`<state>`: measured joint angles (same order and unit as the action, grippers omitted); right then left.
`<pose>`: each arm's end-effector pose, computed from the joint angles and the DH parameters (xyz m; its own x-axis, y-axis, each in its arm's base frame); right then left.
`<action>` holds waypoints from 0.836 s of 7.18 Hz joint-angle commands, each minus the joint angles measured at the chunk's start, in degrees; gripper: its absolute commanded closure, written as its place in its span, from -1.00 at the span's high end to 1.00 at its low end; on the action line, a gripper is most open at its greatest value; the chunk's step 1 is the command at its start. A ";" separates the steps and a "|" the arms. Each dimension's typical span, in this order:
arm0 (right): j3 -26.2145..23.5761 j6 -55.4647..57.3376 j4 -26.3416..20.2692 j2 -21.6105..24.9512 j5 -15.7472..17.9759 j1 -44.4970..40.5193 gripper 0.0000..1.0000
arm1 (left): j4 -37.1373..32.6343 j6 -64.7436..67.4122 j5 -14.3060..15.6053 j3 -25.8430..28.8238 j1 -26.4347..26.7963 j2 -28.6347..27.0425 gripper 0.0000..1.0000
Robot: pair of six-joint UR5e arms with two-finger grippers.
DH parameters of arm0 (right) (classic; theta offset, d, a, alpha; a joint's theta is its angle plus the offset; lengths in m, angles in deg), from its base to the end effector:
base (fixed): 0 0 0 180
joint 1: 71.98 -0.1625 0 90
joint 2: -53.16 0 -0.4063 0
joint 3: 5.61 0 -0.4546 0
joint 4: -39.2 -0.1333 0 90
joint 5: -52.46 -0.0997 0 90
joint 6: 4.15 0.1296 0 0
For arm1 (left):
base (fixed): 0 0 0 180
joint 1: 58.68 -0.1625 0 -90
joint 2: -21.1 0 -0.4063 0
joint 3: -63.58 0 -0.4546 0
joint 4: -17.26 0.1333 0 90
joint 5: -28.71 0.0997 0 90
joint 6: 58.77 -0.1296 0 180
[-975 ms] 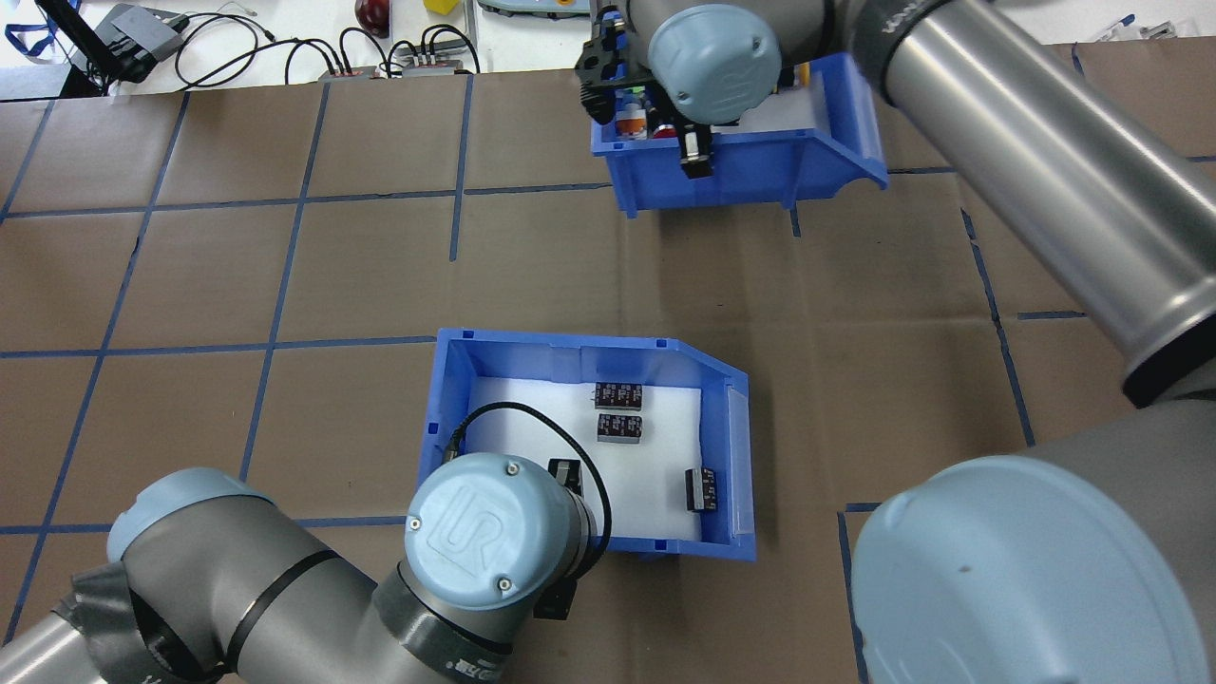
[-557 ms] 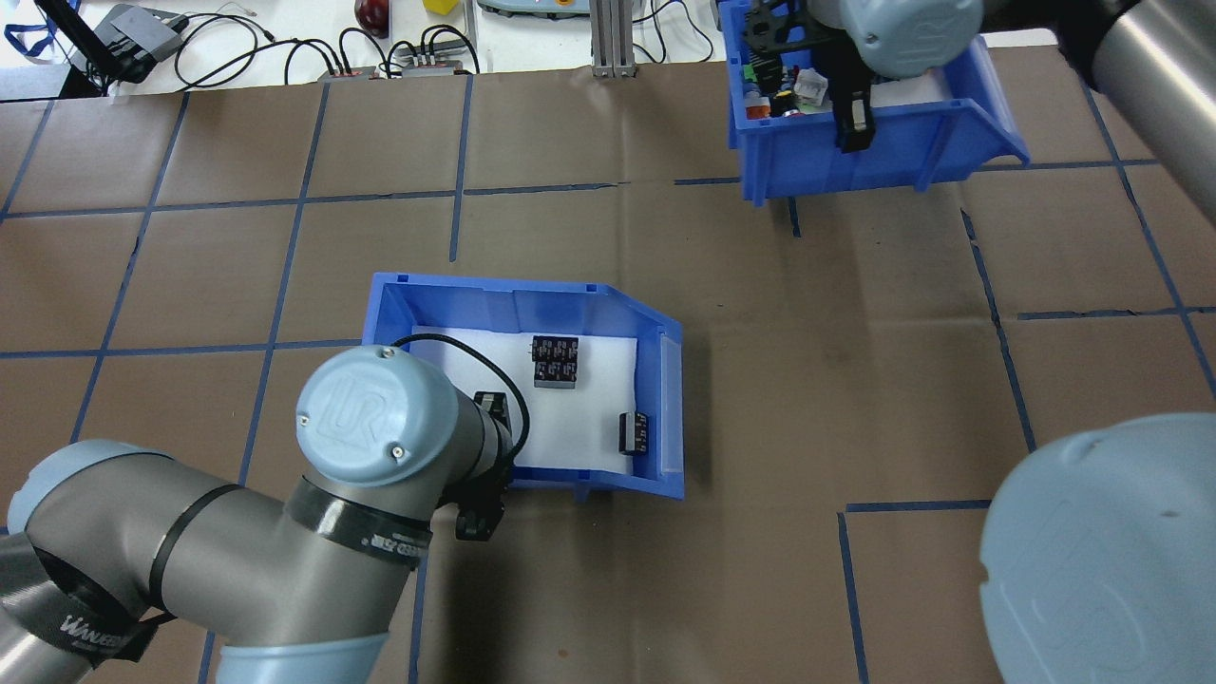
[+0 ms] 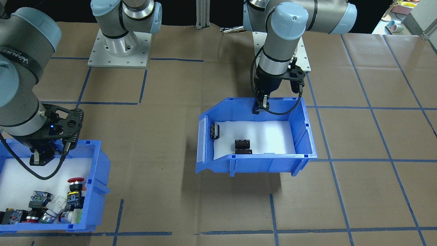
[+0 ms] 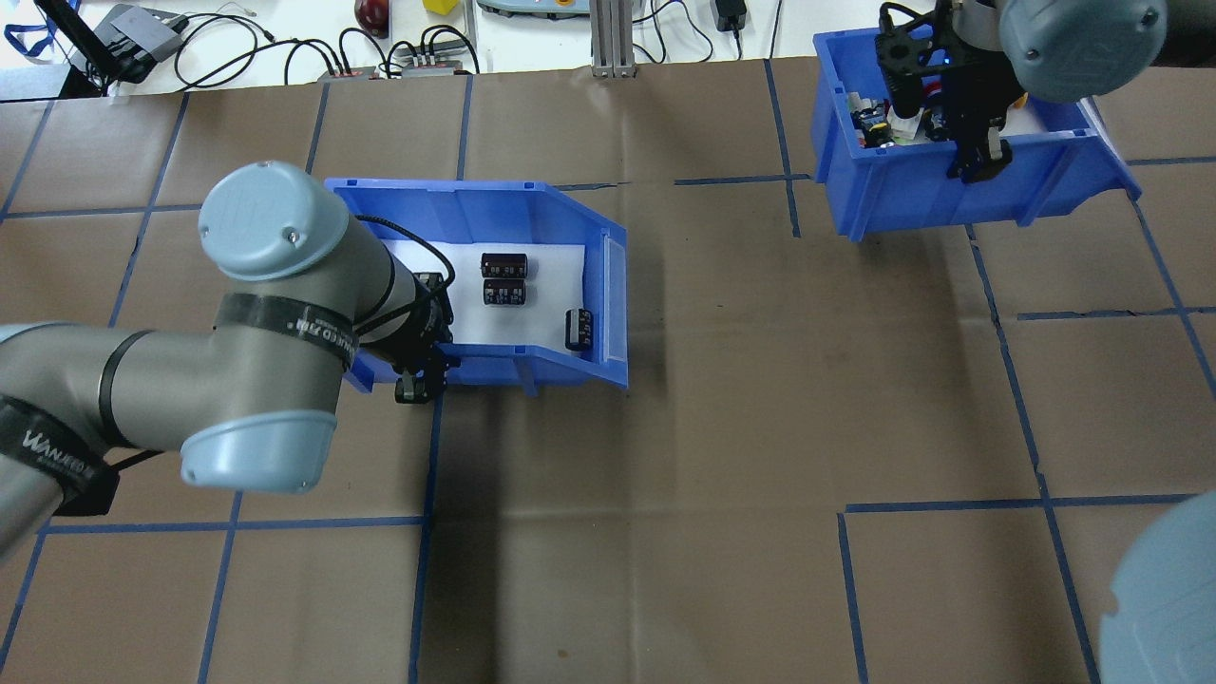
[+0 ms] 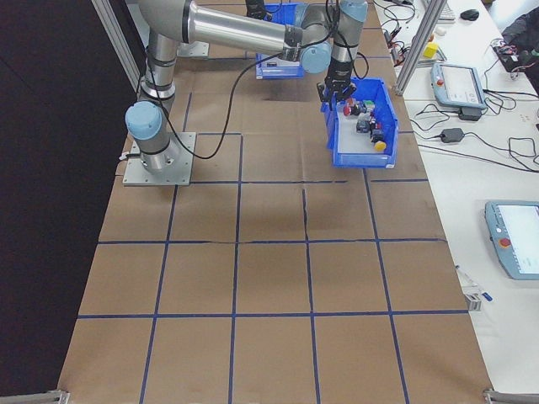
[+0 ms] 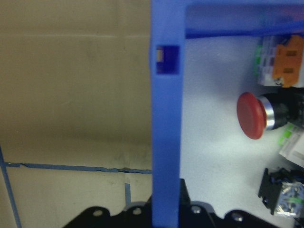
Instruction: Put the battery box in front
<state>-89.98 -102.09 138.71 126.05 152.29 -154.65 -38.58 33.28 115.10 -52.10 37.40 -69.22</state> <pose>0.0260 -0.6691 0.3293 0.0088 -0.9983 -0.0576 -0.9863 -0.0182 0.1642 -0.1966 -0.5100 0.2556 -0.0693 -0.9878 0.1396 -0.9946 0.0793 0.0674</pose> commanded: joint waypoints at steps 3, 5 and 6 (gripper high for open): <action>-9.39 -1.20 0.77 7.08 -2.71 3.84 -0.84 | 1.69 0.75 -8.08 15.01 3.20 -16.16 -1.00; -9.93 -1.11 0.86 7.79 -2.62 3.84 -0.84 | 1.52 5.04 -7.64 25.29 6.73 -25.21 -1.00; -9.93 -1.11 0.77 7.79 -2.62 3.84 -0.84 | 1.35 7.33 -6.85 28.81 8.48 -28.30 -1.00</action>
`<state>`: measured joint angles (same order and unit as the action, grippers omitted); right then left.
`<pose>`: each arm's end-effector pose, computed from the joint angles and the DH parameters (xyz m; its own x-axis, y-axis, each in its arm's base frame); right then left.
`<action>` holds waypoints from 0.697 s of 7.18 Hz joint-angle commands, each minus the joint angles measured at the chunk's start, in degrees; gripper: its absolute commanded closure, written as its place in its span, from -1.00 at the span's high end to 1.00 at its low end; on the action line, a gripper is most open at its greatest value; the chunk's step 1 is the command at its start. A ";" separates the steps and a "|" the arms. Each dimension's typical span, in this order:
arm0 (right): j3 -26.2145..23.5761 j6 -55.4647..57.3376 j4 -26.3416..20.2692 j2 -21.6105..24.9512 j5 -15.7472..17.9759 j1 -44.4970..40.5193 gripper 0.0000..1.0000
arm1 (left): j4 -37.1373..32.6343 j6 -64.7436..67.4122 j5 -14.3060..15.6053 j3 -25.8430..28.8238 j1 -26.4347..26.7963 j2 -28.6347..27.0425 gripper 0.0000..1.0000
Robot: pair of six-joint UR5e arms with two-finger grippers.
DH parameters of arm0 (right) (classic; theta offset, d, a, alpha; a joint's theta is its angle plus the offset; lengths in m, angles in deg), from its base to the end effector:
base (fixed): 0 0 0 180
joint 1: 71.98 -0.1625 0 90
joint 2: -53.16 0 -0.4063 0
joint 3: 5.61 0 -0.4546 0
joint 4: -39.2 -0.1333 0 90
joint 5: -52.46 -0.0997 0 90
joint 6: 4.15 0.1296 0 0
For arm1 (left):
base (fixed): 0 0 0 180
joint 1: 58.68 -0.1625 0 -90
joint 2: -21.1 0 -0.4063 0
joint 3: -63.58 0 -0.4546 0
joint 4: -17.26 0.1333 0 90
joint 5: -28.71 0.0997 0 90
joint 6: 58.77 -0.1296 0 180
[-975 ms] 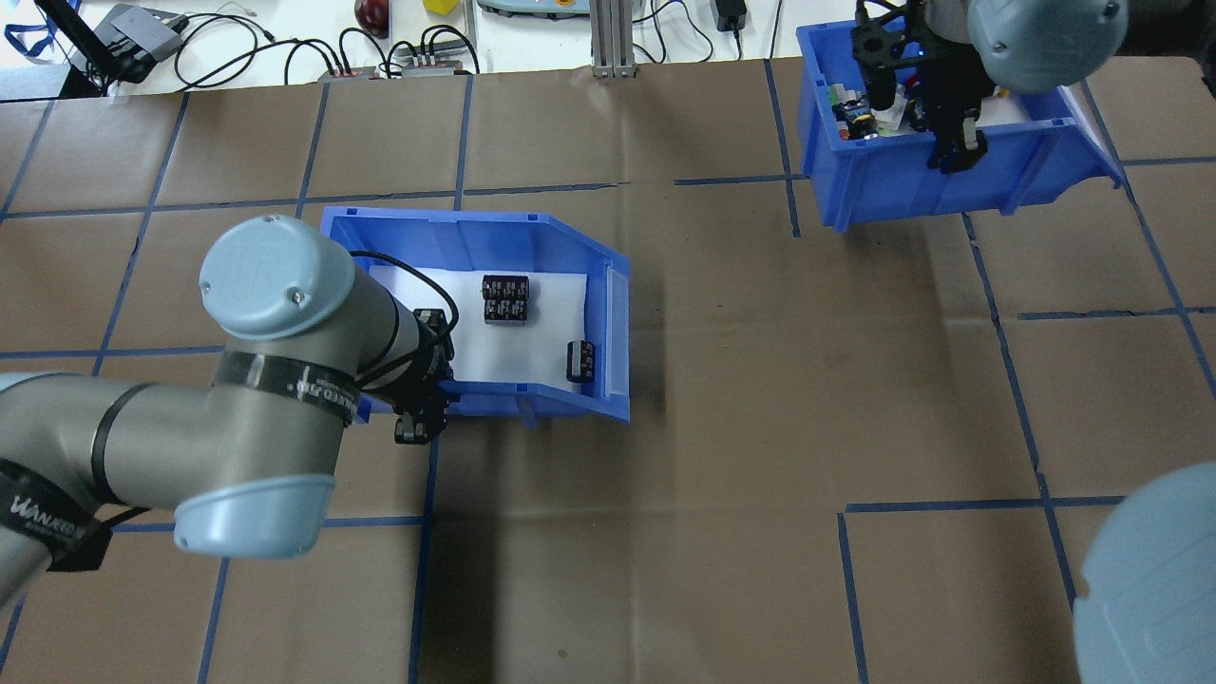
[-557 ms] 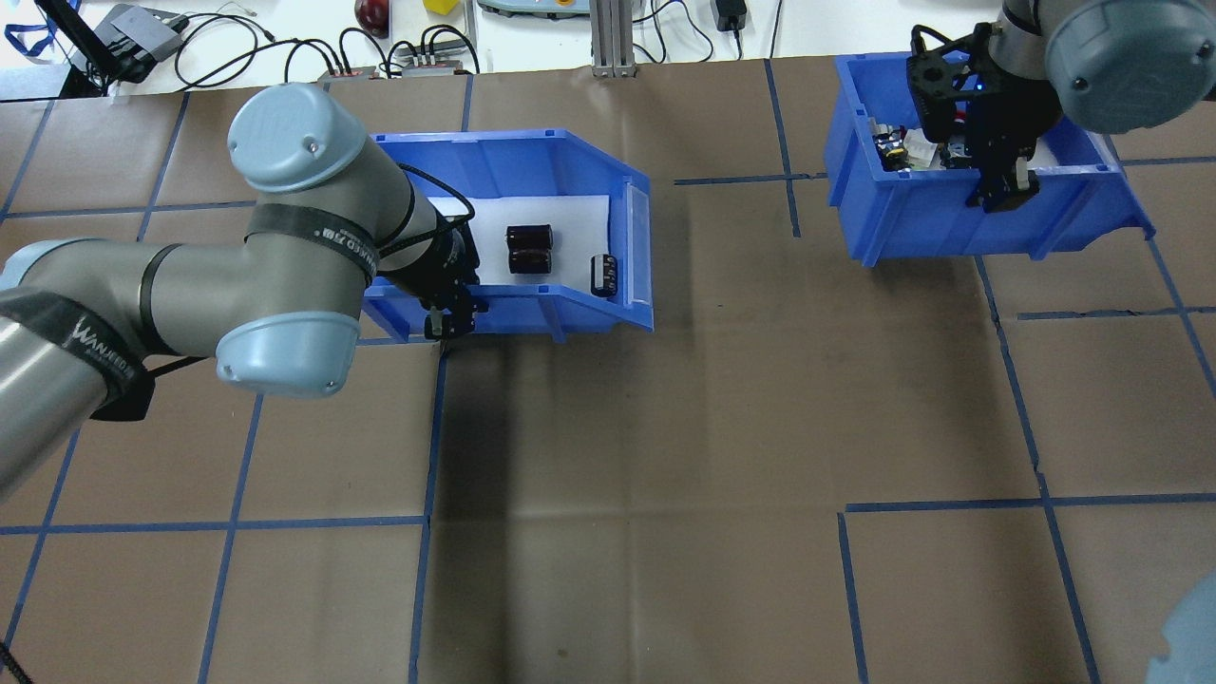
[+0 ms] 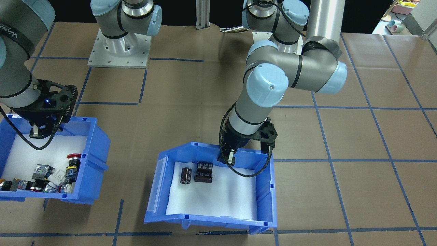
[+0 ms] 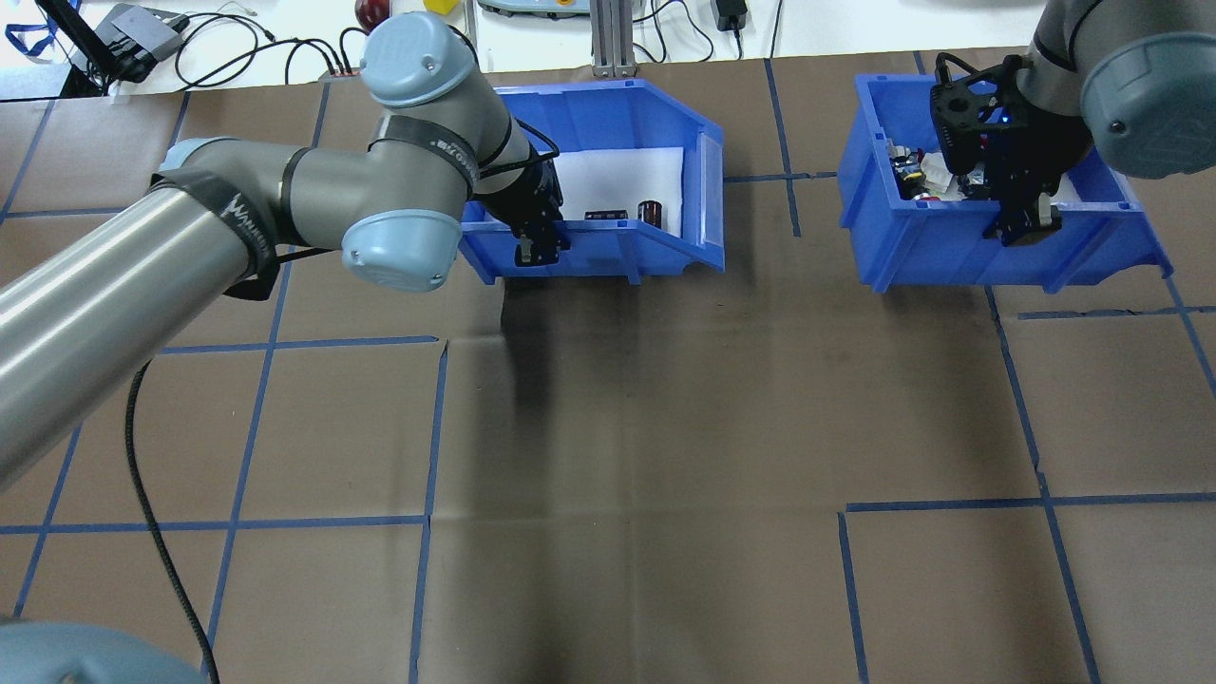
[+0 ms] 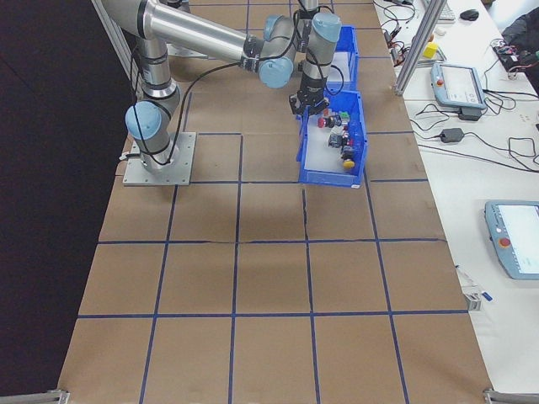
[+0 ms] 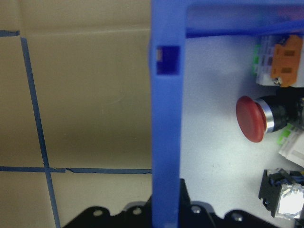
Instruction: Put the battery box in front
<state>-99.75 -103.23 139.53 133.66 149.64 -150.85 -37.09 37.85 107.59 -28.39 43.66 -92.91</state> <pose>-0.0011 -0.6122 0.3219 -0.0364 -0.9964 -0.0767 -0.9931 0.0275 0.1141 -0.3029 -0.6438 0.2259 -0.0996 -0.9844 0.1449 -0.9696 0.1287 0.2082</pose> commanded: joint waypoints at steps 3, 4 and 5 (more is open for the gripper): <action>-0.25 -0.14 -0.13 0.18 0.03 0.03 -0.84 | -0.75 7.26 3.12 7.86 3.30 -7.89 -1.00; -0.34 -0.23 -0.14 0.18 0.03 0.03 -0.84 | -0.75 10.14 3.21 7.77 3.30 -8.07 -1.00; -0.86 -0.67 -0.14 0.18 0.03 0.03 -0.84 | -0.84 12.52 2.95 7.77 3.30 -8.33 -1.00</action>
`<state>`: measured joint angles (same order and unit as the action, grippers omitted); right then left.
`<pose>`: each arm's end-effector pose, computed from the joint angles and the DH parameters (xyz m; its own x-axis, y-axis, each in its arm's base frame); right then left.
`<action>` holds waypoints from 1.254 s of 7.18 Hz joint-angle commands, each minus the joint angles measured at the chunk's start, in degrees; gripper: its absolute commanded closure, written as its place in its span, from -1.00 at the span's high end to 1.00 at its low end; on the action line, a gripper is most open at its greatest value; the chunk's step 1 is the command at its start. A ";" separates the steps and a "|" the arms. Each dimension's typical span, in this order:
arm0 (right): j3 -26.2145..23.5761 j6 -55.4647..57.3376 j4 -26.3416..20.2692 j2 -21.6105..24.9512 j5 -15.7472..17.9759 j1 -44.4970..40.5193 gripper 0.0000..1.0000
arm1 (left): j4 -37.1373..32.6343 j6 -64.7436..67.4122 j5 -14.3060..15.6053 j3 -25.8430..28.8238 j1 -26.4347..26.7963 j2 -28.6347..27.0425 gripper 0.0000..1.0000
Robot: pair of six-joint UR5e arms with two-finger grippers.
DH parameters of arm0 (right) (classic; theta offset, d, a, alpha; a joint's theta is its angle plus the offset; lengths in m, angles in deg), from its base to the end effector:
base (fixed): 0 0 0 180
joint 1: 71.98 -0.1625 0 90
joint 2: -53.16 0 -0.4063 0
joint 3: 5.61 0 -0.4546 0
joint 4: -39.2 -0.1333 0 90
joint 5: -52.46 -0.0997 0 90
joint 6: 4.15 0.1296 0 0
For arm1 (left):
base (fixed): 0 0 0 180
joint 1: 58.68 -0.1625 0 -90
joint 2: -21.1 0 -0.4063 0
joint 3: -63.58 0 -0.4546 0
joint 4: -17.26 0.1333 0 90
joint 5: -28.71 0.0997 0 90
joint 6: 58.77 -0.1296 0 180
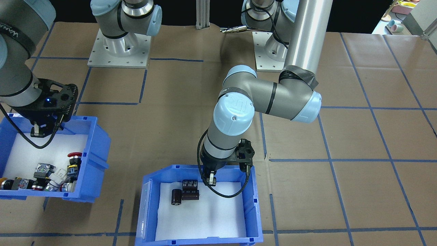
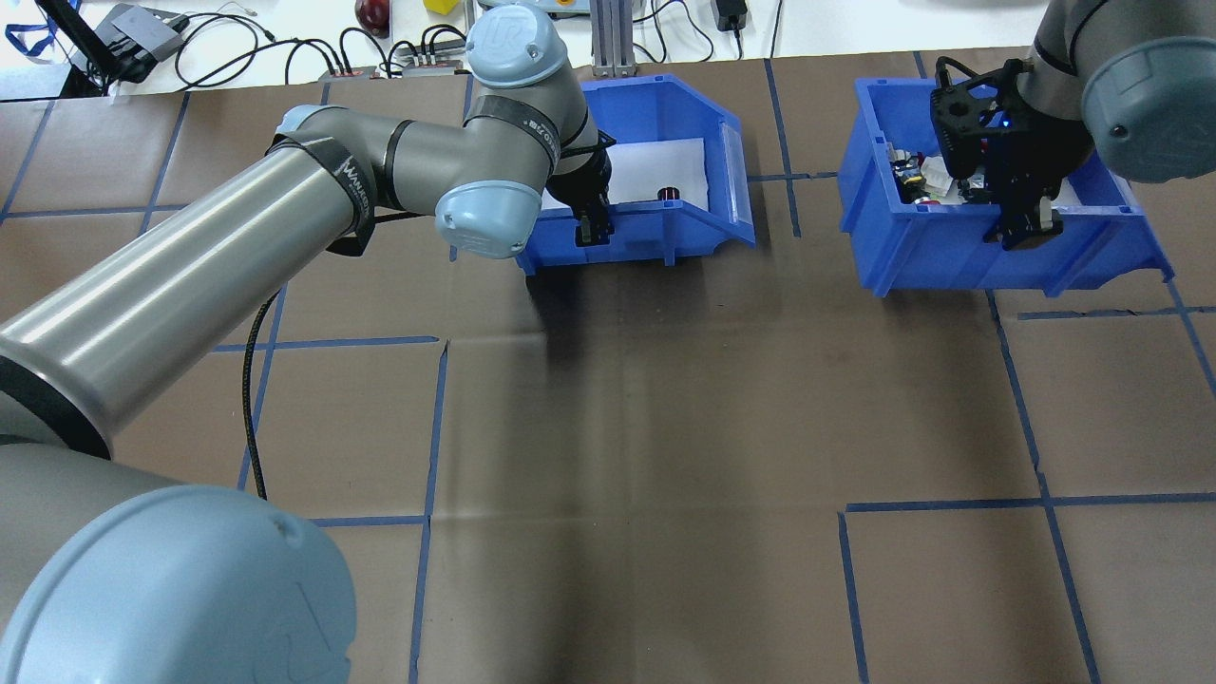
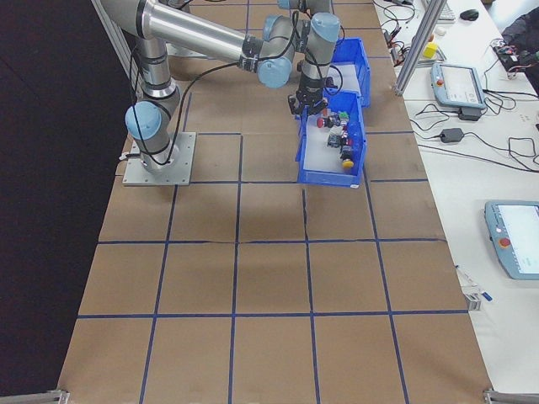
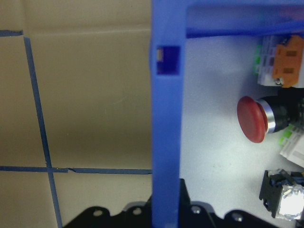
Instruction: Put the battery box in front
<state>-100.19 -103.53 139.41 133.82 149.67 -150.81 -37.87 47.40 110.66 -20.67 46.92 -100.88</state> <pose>-0.0011 -0.6097 0.3193 -0.0318 -0.9959 -0.0843 -0.9933 0.0222 0.1130 -0.3451 -0.6728 0.1943 0.0087 -0.9944 0.1057 -0.9846 0.0100 0.1748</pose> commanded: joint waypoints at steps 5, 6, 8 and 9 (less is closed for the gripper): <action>-8.06 -0.37 0.96 5.99 -0.09 -0.26 -0.84 | -0.50 3.17 -0.30 -0.30 0.30 -0.37 -0.49; -9.99 -0.19 0.96 7.82 -0.18 -0.53 -0.84 | -0.50 3.60 -0.21 -0.21 0.47 -0.11 -0.16; -15.95 0.42 1.22 12.65 -1.49 -0.79 -0.84 | -1.11 3.61 1.01 -0.91 0.65 0.94 0.06; -18.94 2.60 2.53 14.85 -1.58 -1.23 -0.84 | -4.25 3.17 1.37 0.04 0.74 1.91 0.06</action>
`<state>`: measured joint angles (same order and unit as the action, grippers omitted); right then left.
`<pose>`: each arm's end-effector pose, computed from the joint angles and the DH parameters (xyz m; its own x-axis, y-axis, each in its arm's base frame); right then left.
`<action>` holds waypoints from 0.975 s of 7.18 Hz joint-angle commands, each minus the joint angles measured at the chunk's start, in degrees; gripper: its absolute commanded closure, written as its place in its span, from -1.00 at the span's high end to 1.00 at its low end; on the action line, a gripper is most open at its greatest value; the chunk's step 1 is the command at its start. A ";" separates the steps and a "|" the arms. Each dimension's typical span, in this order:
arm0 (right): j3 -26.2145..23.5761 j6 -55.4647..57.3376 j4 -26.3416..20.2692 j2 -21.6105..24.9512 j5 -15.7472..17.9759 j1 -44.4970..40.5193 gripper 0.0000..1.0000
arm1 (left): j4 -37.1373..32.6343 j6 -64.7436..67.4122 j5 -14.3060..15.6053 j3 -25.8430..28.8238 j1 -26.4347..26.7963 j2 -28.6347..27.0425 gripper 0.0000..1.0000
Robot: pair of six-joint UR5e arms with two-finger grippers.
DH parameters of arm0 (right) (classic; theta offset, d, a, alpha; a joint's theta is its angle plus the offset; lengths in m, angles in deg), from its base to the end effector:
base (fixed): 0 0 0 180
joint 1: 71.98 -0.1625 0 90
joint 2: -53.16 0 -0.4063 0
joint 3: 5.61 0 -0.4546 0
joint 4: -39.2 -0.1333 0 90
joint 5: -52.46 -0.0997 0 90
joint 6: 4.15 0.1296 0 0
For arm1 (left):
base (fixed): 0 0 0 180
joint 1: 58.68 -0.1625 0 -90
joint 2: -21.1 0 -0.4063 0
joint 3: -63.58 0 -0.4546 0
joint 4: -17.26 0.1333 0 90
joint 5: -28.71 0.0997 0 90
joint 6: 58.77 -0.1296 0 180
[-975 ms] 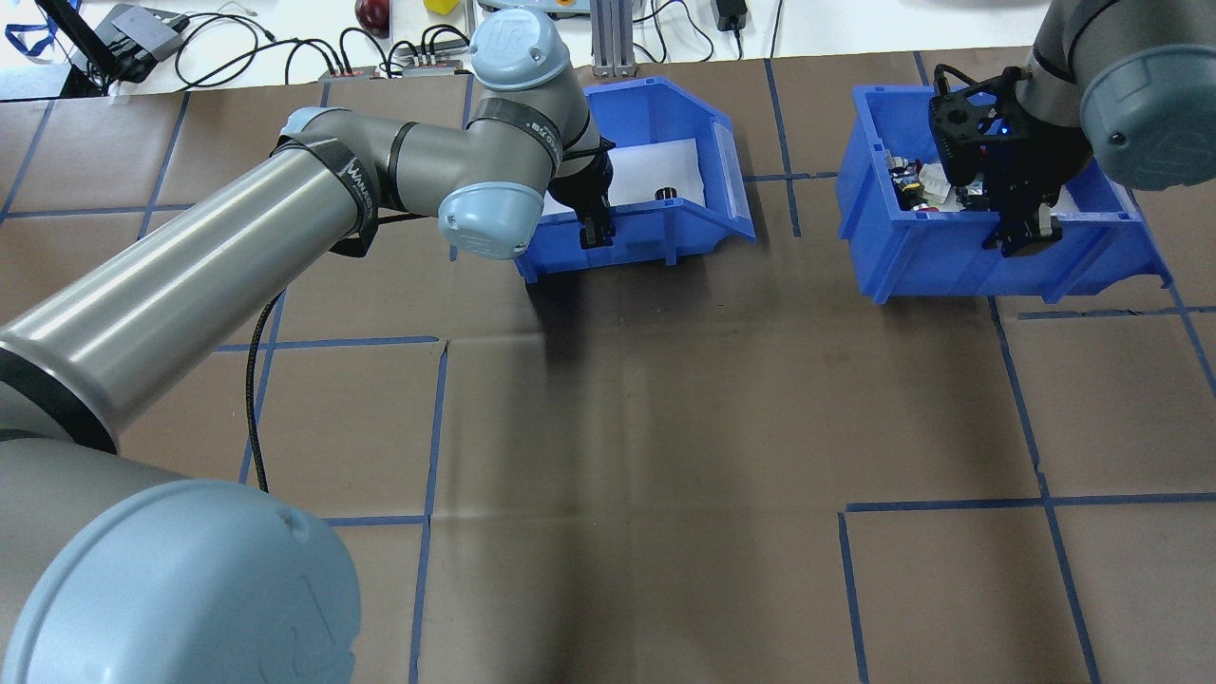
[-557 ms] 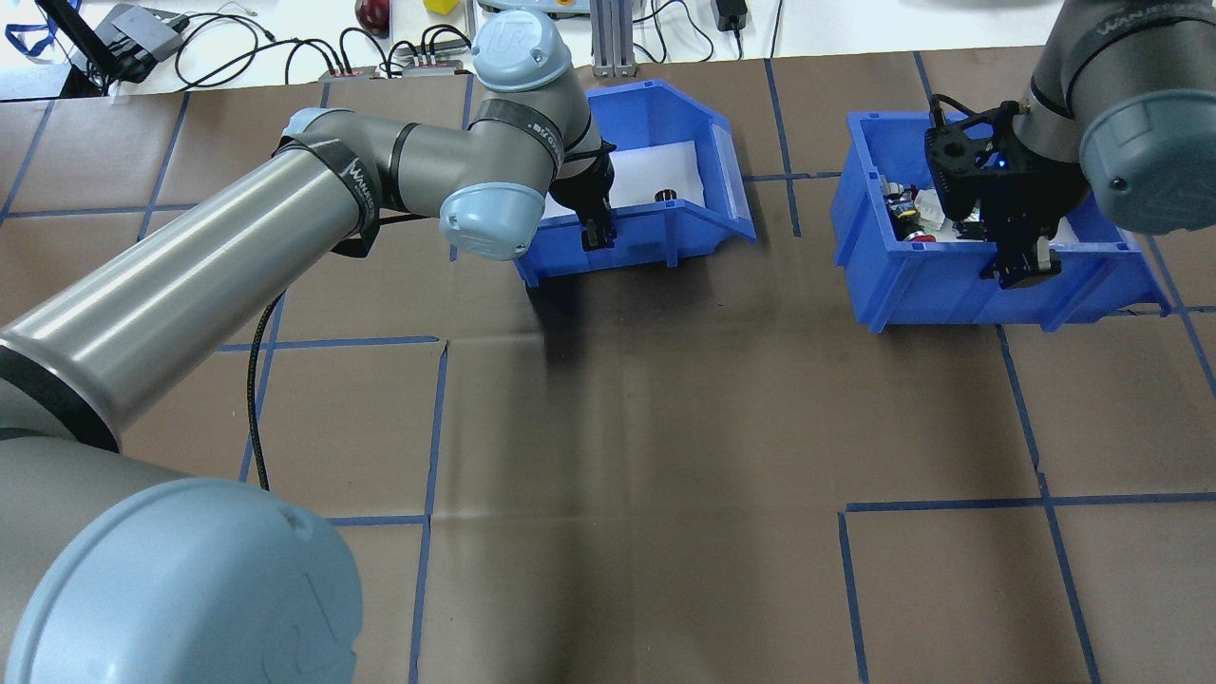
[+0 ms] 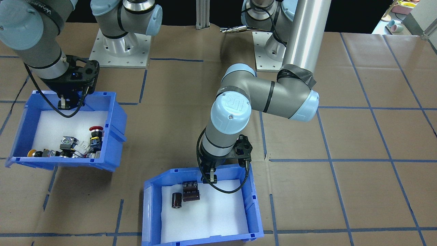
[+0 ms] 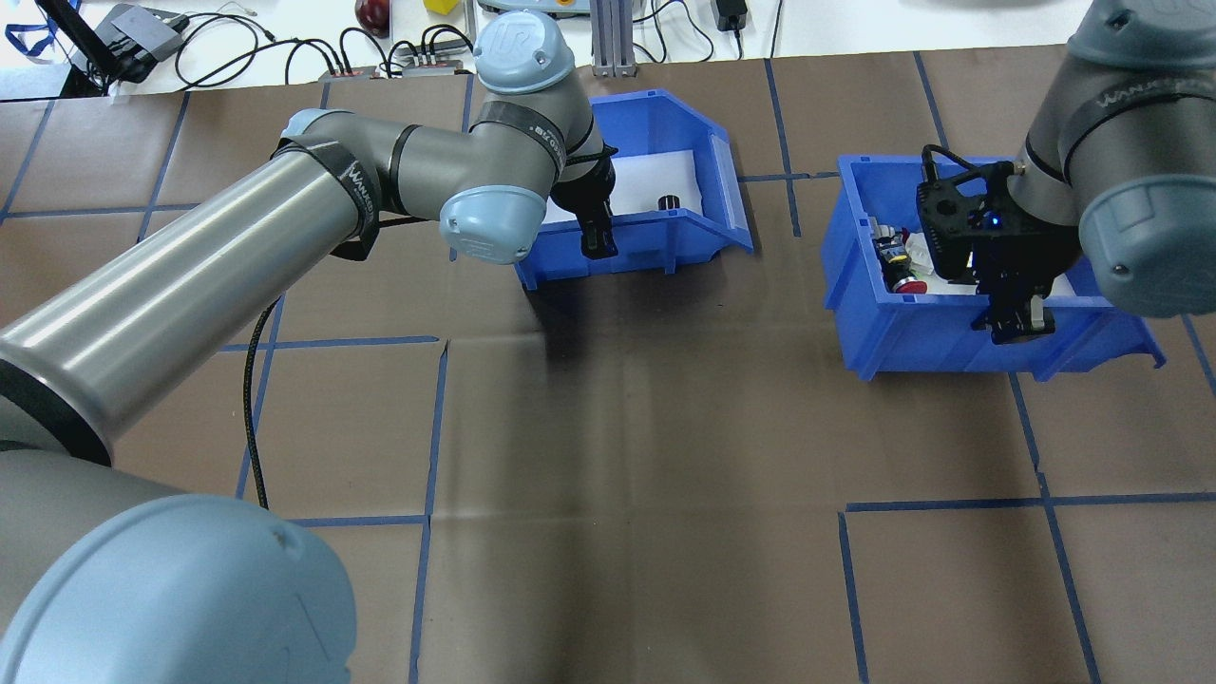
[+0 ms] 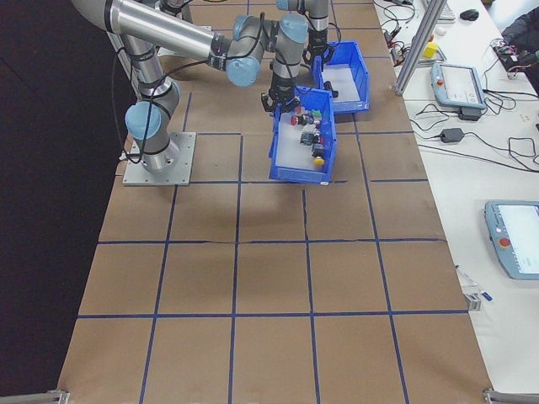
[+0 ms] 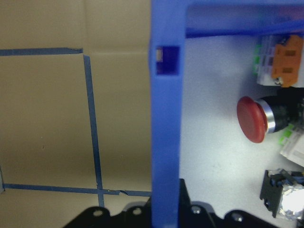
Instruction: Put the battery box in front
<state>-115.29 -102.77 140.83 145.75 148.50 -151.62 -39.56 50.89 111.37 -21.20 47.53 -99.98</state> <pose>0.0272 -0.5165 0.2970 -0.0301 -0.9935 -0.1098 -0.9958 0.0203 0.0893 -0.3488 -0.6631 0.1974 0.0581 -0.9953 0.0774 -0.9857 -0.0450 0.1622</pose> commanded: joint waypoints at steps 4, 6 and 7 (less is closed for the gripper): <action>-8.87 14.74 5.58 5.85 0.21 -13.06 -0.84 | -17.94 -23.67 7.57 1.99 -1.18 12.07 0.48; -11.50 17.22 7.53 6.20 0.12 -14.58 -0.84 | -27.85 -43.72 8.22 0.68 -4.67 19.17 0.99; -12.39 18.89 7.53 6.72 -0.05 -15.88 -0.83 | -31.04 -56.70 8.14 -0.46 -7.22 23.13 0.99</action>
<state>-126.35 -85.83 147.86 151.97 148.59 -166.09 -65.71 8.96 119.32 -20.45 43.21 -81.63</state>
